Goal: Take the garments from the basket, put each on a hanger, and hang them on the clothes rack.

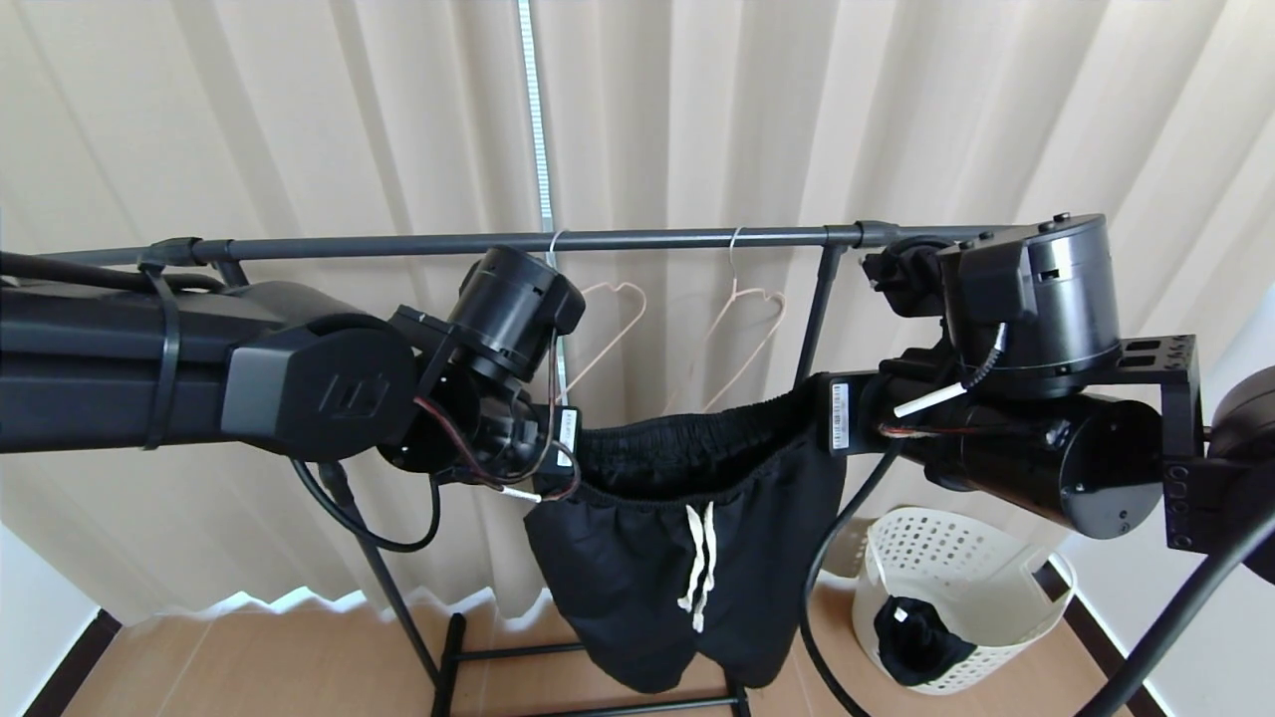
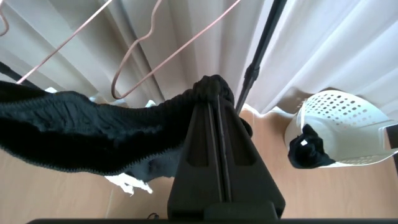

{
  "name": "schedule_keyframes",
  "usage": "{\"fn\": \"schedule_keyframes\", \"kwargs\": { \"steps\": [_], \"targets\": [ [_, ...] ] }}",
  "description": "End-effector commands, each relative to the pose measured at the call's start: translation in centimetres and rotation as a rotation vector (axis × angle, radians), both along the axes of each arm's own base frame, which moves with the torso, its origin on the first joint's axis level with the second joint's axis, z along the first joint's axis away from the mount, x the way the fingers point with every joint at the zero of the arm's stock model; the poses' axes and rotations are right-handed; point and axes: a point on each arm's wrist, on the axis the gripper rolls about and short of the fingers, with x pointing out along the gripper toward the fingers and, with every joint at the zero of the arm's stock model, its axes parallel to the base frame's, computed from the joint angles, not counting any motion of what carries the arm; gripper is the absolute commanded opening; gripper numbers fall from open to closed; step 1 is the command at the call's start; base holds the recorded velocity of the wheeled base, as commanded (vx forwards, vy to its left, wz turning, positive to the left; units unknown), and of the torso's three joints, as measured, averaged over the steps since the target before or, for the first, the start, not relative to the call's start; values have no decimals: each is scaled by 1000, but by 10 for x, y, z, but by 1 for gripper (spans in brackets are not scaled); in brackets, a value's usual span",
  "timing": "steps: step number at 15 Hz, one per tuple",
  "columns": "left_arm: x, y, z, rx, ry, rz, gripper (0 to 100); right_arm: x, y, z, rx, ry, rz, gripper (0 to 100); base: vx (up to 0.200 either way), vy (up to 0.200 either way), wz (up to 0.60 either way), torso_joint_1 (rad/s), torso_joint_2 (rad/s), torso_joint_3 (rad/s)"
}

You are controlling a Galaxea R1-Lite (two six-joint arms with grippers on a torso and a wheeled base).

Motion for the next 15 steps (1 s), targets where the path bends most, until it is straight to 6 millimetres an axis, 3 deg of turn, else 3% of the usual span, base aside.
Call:
{"fn": "schedule_keyframes", "kwargs": {
  "steps": [1,9,15],
  "targets": [
    [1,-5,-4,4,8,-7,0,-6,-5,4,0,-11,4,0,0,0,0,0,0,0],
    [0,-7,-4,20,-4,2,0,-8,-6,0,-14,-7,10,0,0,0,0,0,0,0],
    [-16,-2,7,14,-20,-13,0,-8,-6,0,-14,-5,9,0,0,0,0,0,0,0]
  ]
}}
